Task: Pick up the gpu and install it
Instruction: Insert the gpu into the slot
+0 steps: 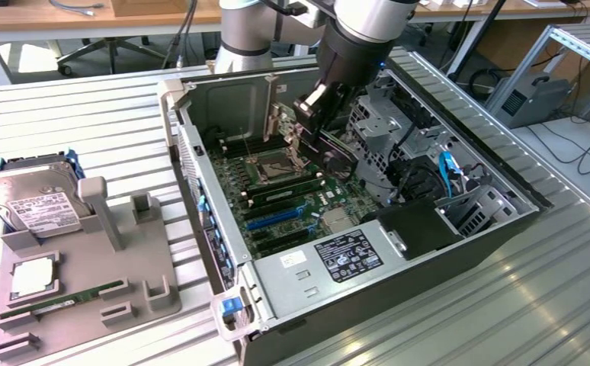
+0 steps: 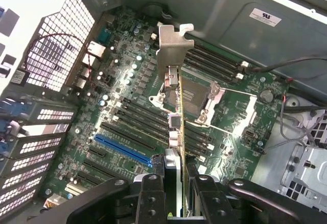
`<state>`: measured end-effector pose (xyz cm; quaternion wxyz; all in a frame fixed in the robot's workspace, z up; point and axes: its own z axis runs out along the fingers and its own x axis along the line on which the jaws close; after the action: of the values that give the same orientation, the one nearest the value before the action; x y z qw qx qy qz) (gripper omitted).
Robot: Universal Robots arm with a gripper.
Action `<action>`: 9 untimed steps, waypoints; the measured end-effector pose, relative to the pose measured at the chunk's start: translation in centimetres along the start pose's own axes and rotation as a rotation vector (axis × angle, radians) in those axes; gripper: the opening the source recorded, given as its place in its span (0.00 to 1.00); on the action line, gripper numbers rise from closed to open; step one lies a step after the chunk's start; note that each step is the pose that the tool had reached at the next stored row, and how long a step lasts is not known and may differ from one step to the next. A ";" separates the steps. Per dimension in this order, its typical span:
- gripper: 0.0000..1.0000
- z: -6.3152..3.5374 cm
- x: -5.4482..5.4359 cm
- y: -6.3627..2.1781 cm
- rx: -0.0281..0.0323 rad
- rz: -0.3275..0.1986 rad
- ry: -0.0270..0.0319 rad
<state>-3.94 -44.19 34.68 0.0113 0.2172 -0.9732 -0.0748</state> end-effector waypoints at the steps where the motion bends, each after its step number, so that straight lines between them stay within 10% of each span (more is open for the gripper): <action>1: 0.27 0.00 0.0 0.00 -0.0001 -0.002 0.0003; 9: 0.27 0.00 0.0 0.00 -0.0003 -0.023 0.0035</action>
<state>-3.94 -44.19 34.68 0.0122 0.2285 -0.9706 -0.0746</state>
